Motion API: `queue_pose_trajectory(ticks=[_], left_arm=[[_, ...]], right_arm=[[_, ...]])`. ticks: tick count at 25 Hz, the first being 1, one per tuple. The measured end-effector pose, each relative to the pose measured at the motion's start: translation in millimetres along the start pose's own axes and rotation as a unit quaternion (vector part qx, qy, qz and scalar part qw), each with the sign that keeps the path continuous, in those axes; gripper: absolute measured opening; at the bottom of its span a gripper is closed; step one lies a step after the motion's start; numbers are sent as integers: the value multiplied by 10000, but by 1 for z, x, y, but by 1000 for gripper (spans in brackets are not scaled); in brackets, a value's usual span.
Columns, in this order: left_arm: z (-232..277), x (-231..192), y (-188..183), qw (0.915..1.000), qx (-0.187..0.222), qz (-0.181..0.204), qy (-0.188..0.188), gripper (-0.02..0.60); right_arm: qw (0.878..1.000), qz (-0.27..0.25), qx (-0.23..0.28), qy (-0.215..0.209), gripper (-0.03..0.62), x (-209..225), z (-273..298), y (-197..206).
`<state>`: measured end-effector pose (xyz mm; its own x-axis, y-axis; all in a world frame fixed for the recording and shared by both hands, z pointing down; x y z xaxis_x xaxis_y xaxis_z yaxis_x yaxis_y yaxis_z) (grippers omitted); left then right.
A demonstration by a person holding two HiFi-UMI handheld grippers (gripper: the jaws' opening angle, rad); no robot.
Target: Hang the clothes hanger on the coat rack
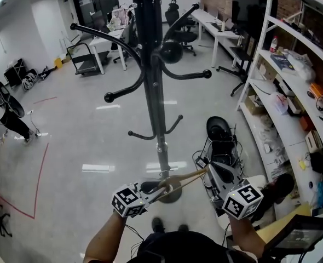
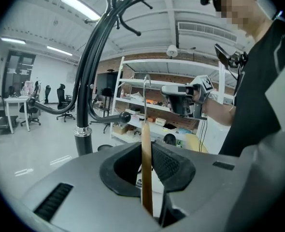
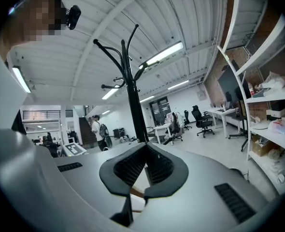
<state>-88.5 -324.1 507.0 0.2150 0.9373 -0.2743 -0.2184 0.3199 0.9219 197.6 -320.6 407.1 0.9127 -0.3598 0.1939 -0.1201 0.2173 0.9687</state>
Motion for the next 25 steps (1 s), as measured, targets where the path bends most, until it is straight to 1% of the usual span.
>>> queue_pose_trajectory(ticks=[3, 6, 11, 16, 22, 25], left_arm=[[-1, -16, 3, 9997, 34, 58, 219, 51], [3, -32, 8, 9995, 38, 37, 303, 51], [7, -54, 17, 9991, -195, 23, 370, 51], [11, -73, 23, 9986, -435, -15, 311, 51], [19, -96, 30, 9986, -355, -239, 317, 51], [23, -103, 34, 9982, -499, -224, 259, 51]], right_arm=[[9999, -122, -22, 64, 6, -5, 10, 2], [9997, -112, -47, 213, 6, -5, 18, 3], [9993, -145, -171, 313, 6, -10, 30, 7], [9989, -154, -141, 416, 6, -6, 37, 9], [9989, -33, -142, 435, 6, -5, 44, 11], [9989, -50, -160, 438, 6, -4, 45, 11]])
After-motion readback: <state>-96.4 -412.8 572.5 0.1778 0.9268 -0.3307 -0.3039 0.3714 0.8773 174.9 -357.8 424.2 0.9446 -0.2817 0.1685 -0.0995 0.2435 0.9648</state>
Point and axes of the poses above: the fingertips, and each gripper's own axes: z forward along the fingers, x to its right, y out of its underside, the point moved 10 cm from there along -z, backward along the fingers, and after that the axes turned 15 degrees about y, right-handed, at the moved point
